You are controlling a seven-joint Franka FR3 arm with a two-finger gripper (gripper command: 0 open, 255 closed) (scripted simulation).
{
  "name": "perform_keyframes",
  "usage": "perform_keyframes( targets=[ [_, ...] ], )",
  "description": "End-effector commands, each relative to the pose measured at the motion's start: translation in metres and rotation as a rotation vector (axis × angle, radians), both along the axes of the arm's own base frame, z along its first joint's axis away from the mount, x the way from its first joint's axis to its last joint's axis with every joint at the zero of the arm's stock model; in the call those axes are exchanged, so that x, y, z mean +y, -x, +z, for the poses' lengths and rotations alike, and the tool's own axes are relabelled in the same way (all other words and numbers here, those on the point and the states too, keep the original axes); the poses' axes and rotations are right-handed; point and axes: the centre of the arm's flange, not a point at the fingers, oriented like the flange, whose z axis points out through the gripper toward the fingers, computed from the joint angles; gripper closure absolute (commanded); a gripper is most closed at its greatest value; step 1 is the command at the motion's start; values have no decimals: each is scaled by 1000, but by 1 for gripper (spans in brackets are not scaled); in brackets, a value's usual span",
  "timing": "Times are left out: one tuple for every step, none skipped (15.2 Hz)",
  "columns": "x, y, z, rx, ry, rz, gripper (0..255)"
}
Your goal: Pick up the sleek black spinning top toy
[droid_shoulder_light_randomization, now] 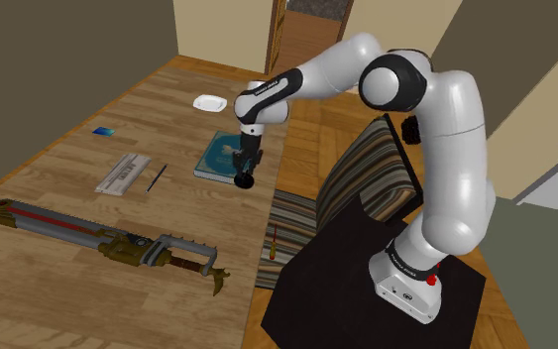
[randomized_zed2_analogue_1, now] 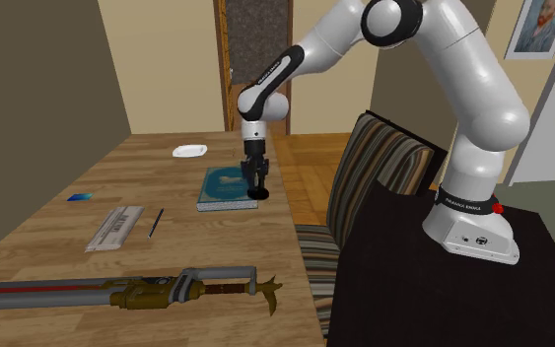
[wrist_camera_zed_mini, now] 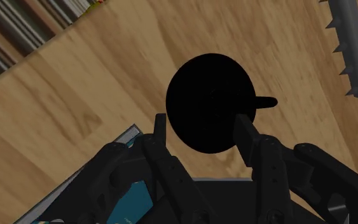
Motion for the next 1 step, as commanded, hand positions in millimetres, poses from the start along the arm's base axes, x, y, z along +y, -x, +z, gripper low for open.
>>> perform_keyframes(
  targets=[
    [0, 1, 4, 0, 0, 0, 255]
  ],
)
